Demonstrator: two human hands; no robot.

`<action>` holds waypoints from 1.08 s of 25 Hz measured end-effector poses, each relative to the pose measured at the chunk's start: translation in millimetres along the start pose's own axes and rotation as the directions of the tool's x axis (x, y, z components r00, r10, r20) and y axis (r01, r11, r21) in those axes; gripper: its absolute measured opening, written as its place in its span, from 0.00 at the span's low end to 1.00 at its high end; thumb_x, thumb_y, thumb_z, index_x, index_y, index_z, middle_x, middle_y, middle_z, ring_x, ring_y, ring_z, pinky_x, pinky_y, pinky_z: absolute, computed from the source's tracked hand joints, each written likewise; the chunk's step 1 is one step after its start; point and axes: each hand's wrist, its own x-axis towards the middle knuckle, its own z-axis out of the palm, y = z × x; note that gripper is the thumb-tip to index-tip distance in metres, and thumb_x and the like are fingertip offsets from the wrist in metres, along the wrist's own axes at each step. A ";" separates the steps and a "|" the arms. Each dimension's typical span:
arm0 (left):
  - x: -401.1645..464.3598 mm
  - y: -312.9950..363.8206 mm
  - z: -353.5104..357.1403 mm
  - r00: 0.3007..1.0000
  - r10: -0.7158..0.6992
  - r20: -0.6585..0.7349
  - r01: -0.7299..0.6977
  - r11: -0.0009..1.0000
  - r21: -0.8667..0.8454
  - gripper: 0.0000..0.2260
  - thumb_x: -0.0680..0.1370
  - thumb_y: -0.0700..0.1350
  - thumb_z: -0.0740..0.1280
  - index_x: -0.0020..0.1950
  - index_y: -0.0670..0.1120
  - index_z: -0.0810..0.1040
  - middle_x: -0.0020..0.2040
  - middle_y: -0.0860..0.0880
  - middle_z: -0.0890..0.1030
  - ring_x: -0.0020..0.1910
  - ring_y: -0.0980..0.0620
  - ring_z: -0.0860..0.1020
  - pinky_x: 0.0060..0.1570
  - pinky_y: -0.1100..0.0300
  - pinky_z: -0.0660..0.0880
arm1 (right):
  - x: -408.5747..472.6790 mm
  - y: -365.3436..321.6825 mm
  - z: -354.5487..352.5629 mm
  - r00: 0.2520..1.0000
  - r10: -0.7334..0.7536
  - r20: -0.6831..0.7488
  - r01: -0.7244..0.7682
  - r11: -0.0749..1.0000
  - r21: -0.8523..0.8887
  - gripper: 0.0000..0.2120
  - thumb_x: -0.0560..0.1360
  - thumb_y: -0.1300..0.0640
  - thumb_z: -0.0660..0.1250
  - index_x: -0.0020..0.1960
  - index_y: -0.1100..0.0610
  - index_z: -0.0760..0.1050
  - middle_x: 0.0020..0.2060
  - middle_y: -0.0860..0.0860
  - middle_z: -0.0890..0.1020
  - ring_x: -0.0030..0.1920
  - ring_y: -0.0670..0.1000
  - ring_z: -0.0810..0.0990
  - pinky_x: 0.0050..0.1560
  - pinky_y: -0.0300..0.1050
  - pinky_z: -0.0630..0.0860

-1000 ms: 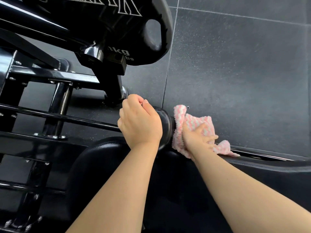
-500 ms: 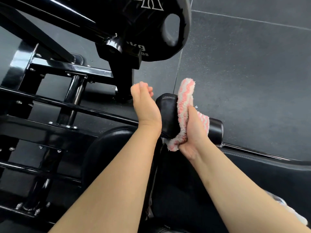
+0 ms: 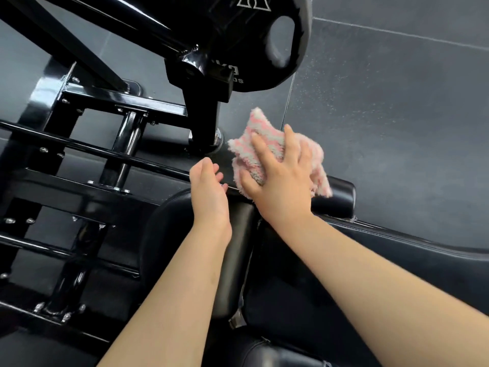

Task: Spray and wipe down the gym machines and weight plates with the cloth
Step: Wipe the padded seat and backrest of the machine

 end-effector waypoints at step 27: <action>-36.3 -67.7 -63.9 0.995 -0.100 0.003 0.089 0.902 0.421 0.11 0.81 0.42 0.58 0.62 0.47 0.73 0.50 0.57 0.74 0.55 0.56 0.73 0.60 0.59 0.69 | -90.6 91.2 37.0 0.778 -0.042 0.626 0.331 0.876 -0.352 0.25 0.79 0.40 0.40 0.76 0.40 0.47 0.72 0.47 0.63 0.64 0.58 0.66 0.57 0.52 0.66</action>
